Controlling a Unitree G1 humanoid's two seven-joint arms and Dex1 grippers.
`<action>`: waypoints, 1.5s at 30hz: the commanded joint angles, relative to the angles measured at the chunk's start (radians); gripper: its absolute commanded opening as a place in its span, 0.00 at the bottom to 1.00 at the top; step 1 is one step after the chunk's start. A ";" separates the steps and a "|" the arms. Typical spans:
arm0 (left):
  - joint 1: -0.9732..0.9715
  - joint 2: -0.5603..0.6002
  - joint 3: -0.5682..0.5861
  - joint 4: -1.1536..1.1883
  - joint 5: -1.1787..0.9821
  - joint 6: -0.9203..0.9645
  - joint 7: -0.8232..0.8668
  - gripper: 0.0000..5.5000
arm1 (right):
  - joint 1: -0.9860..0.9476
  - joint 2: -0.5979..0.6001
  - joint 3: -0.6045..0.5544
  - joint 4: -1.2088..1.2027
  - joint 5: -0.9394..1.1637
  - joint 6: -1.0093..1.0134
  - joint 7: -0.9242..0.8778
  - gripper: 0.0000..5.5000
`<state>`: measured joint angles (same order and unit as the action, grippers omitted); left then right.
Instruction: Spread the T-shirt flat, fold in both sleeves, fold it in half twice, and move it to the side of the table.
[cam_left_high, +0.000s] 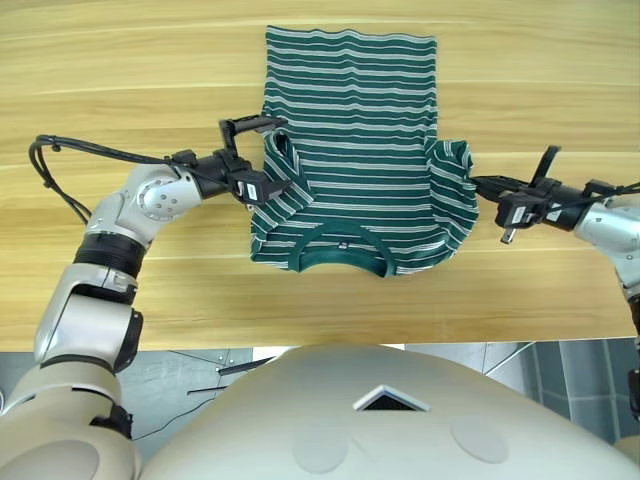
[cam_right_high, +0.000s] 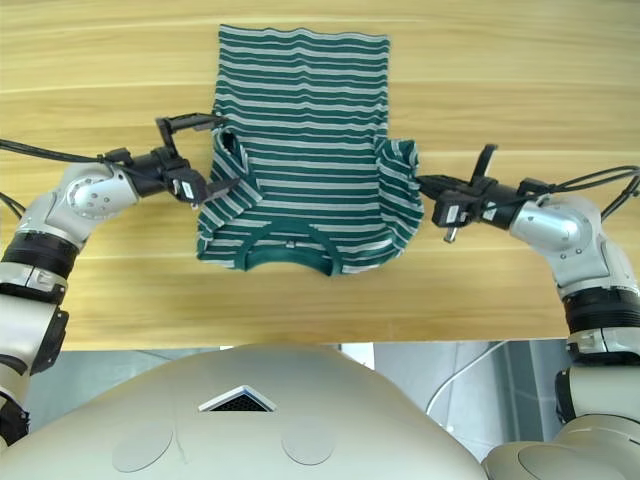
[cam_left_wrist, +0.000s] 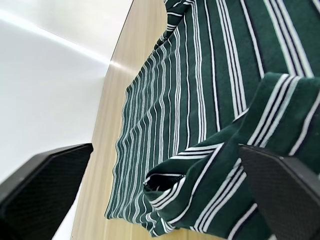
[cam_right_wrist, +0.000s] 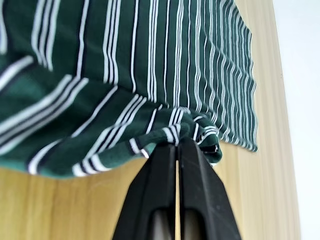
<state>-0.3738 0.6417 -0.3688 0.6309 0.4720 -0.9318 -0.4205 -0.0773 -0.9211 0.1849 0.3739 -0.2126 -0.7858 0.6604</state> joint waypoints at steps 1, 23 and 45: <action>-0.025 -0.004 -0.006 0.007 0.013 0.004 0.005 0.98 | -0.022 0.020 0.000 -0.022 0.008 0.024 0.012 0.00; -0.016 -0.006 -0.006 0.000 0.006 0.007 -0.002 0.98 | -0.176 0.200 0.166 -0.040 -0.071 0.089 0.095 0.00; -0.007 -0.007 -0.009 -0.003 0.004 0.003 -0.001 0.98 | -0.220 0.260 0.178 0.002 -0.105 0.127 0.066 0.00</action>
<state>-0.3816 0.6347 -0.3747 0.6327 0.4749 -0.9322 -0.4208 -0.2750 -0.6695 0.3643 0.3676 -0.3064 -0.6759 0.7372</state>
